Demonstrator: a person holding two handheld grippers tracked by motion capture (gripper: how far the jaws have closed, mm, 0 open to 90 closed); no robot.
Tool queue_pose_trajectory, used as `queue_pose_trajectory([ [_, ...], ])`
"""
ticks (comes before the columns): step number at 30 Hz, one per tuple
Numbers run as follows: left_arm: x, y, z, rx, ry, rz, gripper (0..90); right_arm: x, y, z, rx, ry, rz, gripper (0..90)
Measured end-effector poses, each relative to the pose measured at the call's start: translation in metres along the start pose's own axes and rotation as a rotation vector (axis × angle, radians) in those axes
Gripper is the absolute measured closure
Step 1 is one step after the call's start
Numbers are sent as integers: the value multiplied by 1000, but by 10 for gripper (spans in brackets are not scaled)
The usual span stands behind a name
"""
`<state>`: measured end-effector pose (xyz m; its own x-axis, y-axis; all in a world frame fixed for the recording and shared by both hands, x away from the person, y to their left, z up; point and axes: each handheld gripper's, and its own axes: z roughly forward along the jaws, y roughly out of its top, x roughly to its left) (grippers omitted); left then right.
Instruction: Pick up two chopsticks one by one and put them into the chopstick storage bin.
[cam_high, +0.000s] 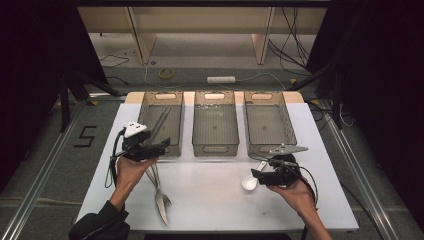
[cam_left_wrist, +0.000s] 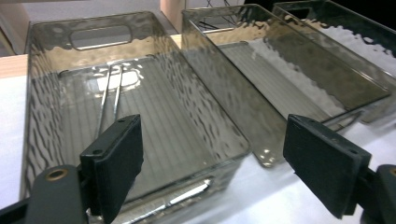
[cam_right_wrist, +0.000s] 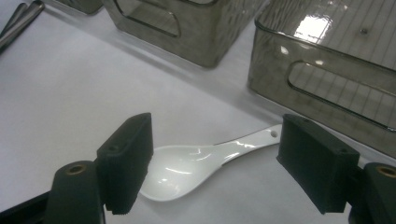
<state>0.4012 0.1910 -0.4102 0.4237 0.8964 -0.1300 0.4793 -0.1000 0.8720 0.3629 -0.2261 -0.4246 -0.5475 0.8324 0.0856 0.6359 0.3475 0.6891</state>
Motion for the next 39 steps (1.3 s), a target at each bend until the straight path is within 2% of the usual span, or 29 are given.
queue_pose_trajectory([
  [5,-6,-5,-9,-8,-29,3,185,-9,-1,6,25,-21,40,271],
  [7,-7,-7,-11,-9,-44,-3,185,-13,-1,8,20,-18,35,271],
  [9,-10,-8,-13,-5,-56,1,185,-15,0,9,20,24,-4,270],
  [10,-12,-9,-14,-4,-63,5,184,-15,2,10,39,43,-26,269],
  [13,-15,-11,-17,-1,-73,17,185,-14,5,13,63,81,-129,270],
  [15,-17,-11,-18,-2,-80,17,185,-14,9,15,72,91,-161,272],
  [17,-18,-12,-20,-4,-84,17,184,-17,12,16,76,113,-159,277],
  [22,-21,-14,-24,-8,-104,22,171,-22,17,24,81,117,-151,277],
  [26,-25,-15,-27,-11,-115,28,170,-22,20,32,93,86,-145,374],
  [29,-29,-15,-29,-17,-122,41,166,-25,20,38,99,80,-147,430],
  [39,-36,-18,-37,-47,-177,44,164,-27,21,46,107,77,-151,585],
])
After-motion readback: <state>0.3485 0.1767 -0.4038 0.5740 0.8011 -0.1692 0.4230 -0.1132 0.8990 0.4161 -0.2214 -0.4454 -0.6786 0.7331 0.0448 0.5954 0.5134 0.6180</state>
